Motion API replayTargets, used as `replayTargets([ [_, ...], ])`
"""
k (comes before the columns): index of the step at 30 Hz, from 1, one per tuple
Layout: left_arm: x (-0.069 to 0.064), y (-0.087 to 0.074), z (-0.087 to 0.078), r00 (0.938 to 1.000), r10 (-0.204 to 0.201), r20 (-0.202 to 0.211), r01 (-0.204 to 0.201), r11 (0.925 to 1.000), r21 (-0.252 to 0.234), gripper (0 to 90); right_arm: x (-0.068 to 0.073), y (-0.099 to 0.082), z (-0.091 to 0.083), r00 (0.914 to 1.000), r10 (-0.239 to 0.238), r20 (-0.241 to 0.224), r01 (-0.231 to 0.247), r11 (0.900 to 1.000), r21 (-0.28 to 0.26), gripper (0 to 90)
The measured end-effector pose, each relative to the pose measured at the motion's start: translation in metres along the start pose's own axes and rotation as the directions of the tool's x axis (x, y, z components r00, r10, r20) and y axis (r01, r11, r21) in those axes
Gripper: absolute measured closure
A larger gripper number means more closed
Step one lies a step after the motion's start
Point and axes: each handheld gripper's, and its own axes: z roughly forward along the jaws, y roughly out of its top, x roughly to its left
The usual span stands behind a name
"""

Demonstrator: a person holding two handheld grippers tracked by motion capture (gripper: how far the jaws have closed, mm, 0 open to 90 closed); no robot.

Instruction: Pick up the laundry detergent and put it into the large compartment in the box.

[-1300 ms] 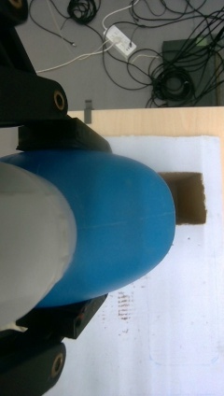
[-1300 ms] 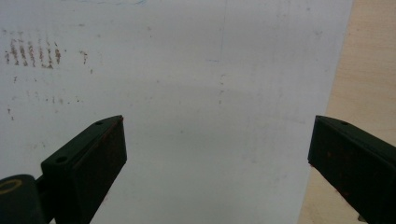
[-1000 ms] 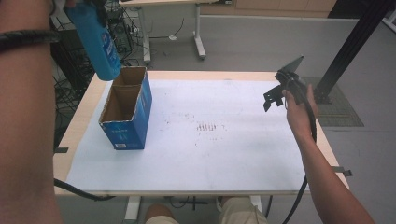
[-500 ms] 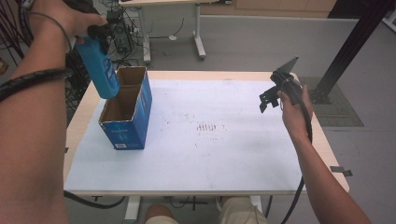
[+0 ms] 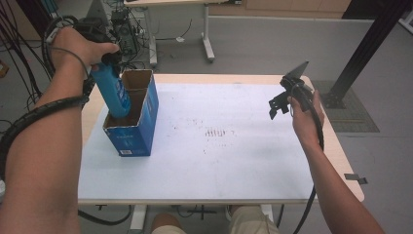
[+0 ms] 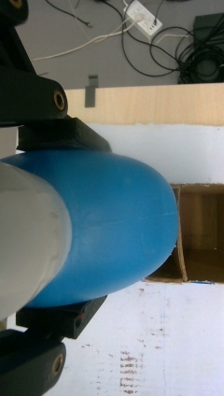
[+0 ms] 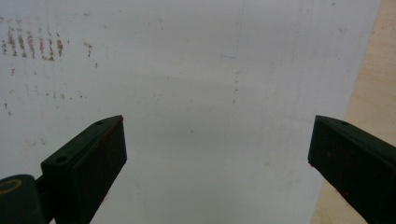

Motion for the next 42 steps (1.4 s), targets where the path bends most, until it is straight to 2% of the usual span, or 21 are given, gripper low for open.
replayTargets([
  [14, -0.011, -0.003, 0.047, 0.9991, 0.042, -0.009, -0.042, 0.9985, 0.034, 37.1, 0.000, 0.001, 0.003, 1.0000, 0.001, -0.004, -0.001, 1.0000, 0.004, 4.4],
  [29, -0.016, -0.006, 0.094, 0.9994, 0.034, -0.003, -0.034, 0.9973, 0.066, 37.1, -0.002, 0.001, 0.008, 1.0000, 0.003, 0.000, -0.003, 0.9998, 0.018, 4.4],
  [38, -0.018, -0.005, 0.110, 0.9988, 0.049, -0.004, -0.049, 0.9958, 0.078, 37.1, -0.006, 0.001, 0.010, 1.0000, 0.006, 0.000, -0.006, 0.9998, 0.020, 4.4],
  [42, -0.018, -0.006, 0.115, 0.9990, 0.044, -0.002, -0.044, 0.9960, 0.077, 37.1, -0.006, 0.002, 0.012, 1.0000, 0.008, -0.003, -0.008, 0.9997, 0.024, 4.4],
])
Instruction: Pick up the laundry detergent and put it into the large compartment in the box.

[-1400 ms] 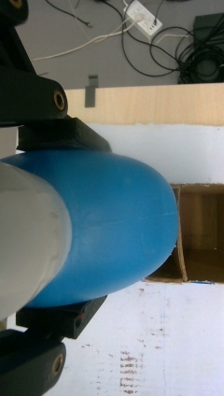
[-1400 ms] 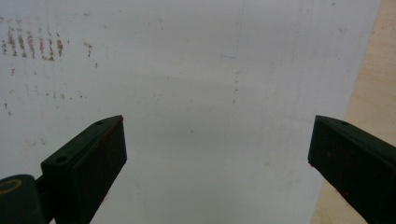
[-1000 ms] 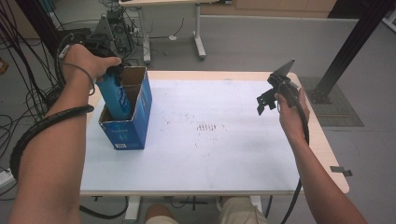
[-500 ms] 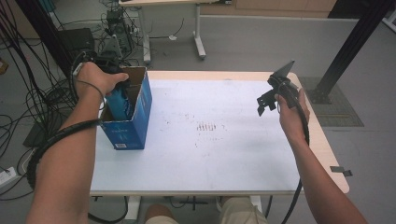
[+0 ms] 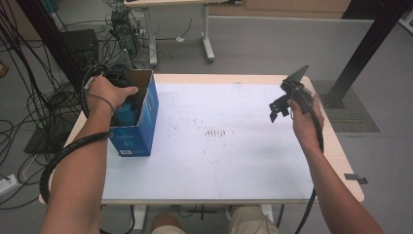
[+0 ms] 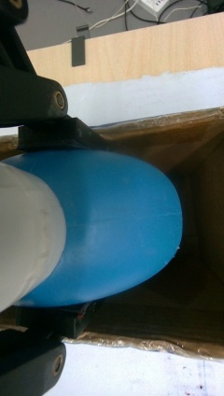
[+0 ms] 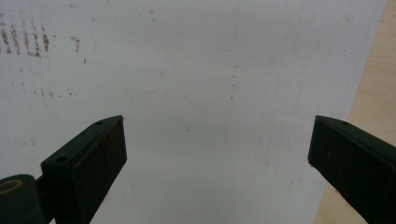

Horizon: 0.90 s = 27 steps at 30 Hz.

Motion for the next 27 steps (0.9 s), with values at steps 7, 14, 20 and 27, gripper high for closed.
replayTargets([
  [7, -0.001, -0.002, 0.006, 0.9997, 0.023, -0.009, -0.023, 0.9997, -0.007, 37.1, -0.001, 0.001, 0.004, 1.0000, -0.001, 0.001, 0.001, 1.0000, 0.006, 4.4],
  [14, -0.003, -0.002, 0.012, 0.9994, 0.035, -0.009, -0.035, 0.9994, 0.002, 37.1, -0.001, 0.000, 0.006, 1.0000, -0.001, 0.001, 0.001, 1.0000, 0.006, 4.4],
  [20, -0.005, -0.001, 0.018, 0.9989, 0.047, -0.007, -0.047, 0.9988, 0.012, 37.0, -0.004, 0.001, 0.008, 1.0000, 0.006, -0.001, -0.006, 0.9999, 0.013, 4.4],
  [27, -0.006, -0.002, 0.023, 0.9985, 0.055, -0.007, -0.055, 0.9984, 0.013, 37.0, -0.004, 0.000, 0.009, 1.0000, 0.009, 0.001, -0.009, 0.9999, 0.011, 4.3],
])
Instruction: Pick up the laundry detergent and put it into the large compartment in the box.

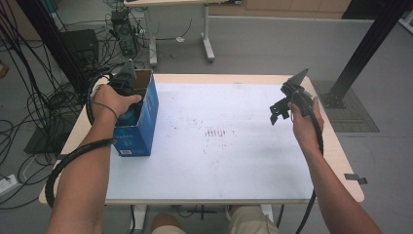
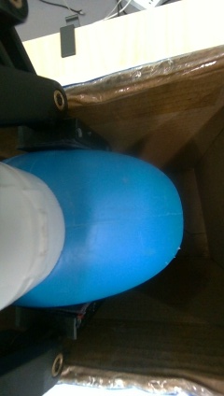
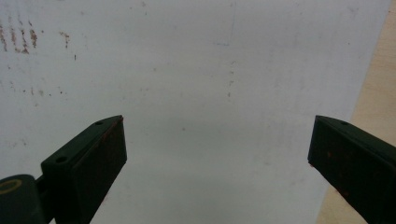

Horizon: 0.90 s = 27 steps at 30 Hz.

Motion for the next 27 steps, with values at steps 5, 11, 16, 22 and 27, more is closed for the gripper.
replayTargets([
  [5, -0.0013, -0.0008, 0.0009, 1.0000, 0.002, -0.003, -0.002, 1.0000, -0.002, 37.0, 0.0007, 0.0001, 0.0005, 1.0000, -0.004, -0.002, 0.004, 1.0000, 0.001, 4.4],
  [11, -0.0027, -0.0004, 0.0013, 1.0000, 0.003, -0.005, -0.003, 1.0000, -0.003, 36.9, 0.0021, 0.0007, 0.0018, 1.0000, -0.005, -0.004, 0.005, 1.0000, 0.004, 4.4],
  [16, -0.0025, 0.0002, 0.0014, 1.0000, 0.001, -0.004, -0.001, 1.0000, -0.002, 36.9, 0.0029, 0.0012, 0.0020, 1.0000, -0.005, -0.002, 0.005, 1.0000, 0.004, 4.4],
  [22, -0.0028, -0.0004, 0.0014, 1.0000, 0.003, -0.005, -0.003, 1.0000, -0.003, 36.9, 0.0036, 0.0011, 0.0028, 1.0000, -0.007, -0.004, 0.008, 1.0000, 0.004, 4.4],
  [27, -0.0026, -0.0015, 0.0015, 1.0000, -0.001, -0.004, 0.001, 1.0000, -0.006, 36.9, 0.0030, 0.0002, 0.0020, 1.0000, -0.007, -0.004, 0.007, 1.0000, 0.003, 4.4],
])
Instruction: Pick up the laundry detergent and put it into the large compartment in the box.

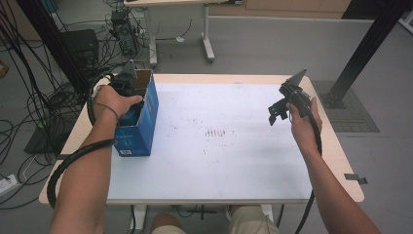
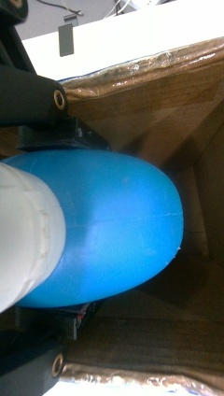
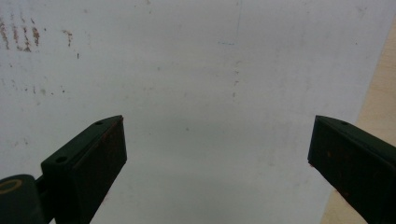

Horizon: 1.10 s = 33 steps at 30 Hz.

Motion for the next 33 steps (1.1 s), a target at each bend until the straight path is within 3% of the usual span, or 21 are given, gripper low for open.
replayTargets([
  [33, -0.0024, 0.0011, 0.0001, 1.0000, 0.002, -0.006, -0.002, 1.0000, 0.002, 36.8, 0.0014, -0.0002, -0.0021, 1.0000, -0.006, -0.001, 0.006, 1.0000, -0.004, 4.4],
])
